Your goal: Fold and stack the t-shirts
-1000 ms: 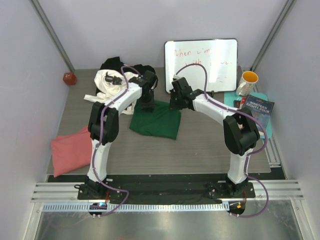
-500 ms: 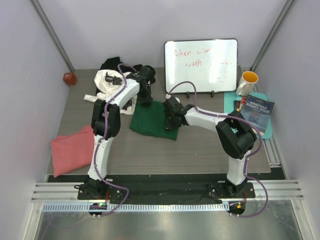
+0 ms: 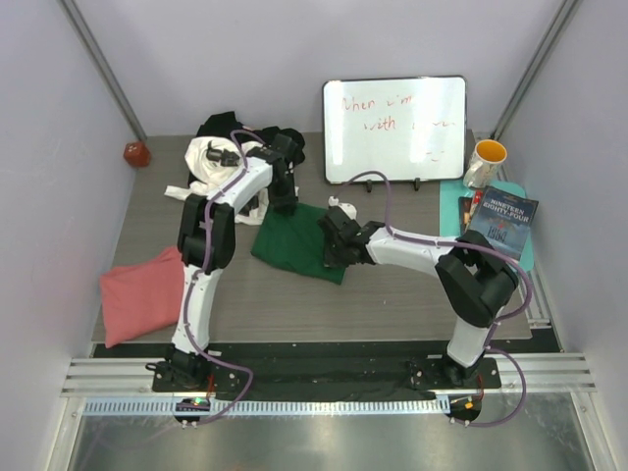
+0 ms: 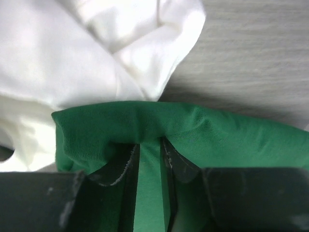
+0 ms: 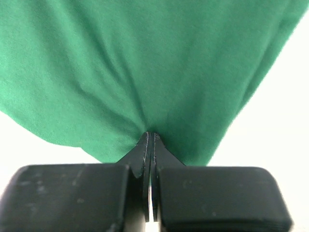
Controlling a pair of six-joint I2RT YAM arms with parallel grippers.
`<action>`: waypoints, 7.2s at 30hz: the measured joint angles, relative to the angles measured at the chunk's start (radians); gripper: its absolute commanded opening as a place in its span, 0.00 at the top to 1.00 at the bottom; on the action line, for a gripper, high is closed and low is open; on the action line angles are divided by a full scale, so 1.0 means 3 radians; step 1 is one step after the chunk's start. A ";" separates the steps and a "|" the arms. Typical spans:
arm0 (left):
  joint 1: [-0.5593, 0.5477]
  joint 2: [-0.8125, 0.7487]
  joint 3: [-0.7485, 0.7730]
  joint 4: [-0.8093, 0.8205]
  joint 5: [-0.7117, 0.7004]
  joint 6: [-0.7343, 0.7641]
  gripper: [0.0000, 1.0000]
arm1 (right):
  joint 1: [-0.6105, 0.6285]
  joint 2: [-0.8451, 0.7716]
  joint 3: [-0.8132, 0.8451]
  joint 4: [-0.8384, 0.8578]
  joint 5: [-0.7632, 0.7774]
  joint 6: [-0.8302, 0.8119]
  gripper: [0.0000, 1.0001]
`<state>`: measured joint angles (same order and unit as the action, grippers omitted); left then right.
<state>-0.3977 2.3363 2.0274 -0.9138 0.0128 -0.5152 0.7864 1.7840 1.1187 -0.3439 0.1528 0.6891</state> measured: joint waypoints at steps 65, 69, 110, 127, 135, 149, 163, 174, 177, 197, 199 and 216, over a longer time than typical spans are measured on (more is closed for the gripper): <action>-0.0223 -0.1799 -0.2873 0.0000 -0.0282 -0.0093 0.82 | -0.0759 0.0481 0.0498 -0.0202 0.0242 -0.0538 0.82; -0.0223 -0.2157 -0.2926 -0.0070 -0.0252 -0.0074 0.74 | -0.0767 0.0175 0.0196 -0.0319 0.0210 -0.0533 0.78; 0.0237 -0.1422 -0.2088 -0.0099 -0.0445 -0.0085 0.55 | -0.0815 0.0591 0.0525 0.0409 -0.1428 -0.0512 0.50; 0.0244 -0.1197 -0.2027 -0.0034 -0.0254 -0.0061 1.00 | -0.0818 0.0662 0.0448 0.0703 -0.1611 -0.0431 0.99; 0.0258 -0.1222 -0.2027 0.0069 -0.0098 -0.0024 1.00 | -0.0799 0.0097 0.0237 0.0726 -0.1559 -0.0406 0.99; 0.0253 -0.1413 -0.1911 0.0161 0.0294 -0.0003 1.00 | -0.0786 -0.0753 -0.0298 0.0614 -0.1291 -0.0262 0.99; -0.0042 -0.1447 -0.1597 0.0103 0.0500 0.0076 1.00 | -0.0758 -0.1247 -0.0724 0.0441 -0.0874 -0.0003 0.99; -0.0088 -0.1320 -0.1588 0.0075 0.0420 0.0090 0.91 | -0.0757 -0.0614 -0.0690 0.0549 -0.0731 -0.0006 0.73; -0.0085 -0.1186 -0.1578 0.0057 0.0292 0.0097 0.76 | -0.0758 -0.0518 -0.0665 0.0546 -0.0669 -0.0005 0.70; 0.0041 -0.1709 -0.1799 -0.0056 -0.0378 0.0056 0.46 | -0.0749 -0.1158 -0.0432 0.0156 -0.0201 -0.0098 0.46; 0.0168 -0.1840 -0.1967 0.0015 -0.0243 0.0019 0.44 | -0.0749 -0.1160 -0.0459 0.0178 -0.0249 -0.0080 0.43; 0.0464 -0.1762 -0.2462 0.0675 0.1177 -0.0095 0.34 | -0.0753 -0.1485 -0.1630 0.0804 -0.0510 0.0483 0.31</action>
<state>-0.2584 1.8076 1.2888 -0.7113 0.3660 -0.5438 0.5606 1.3384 0.6296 -0.1028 -0.0002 0.8341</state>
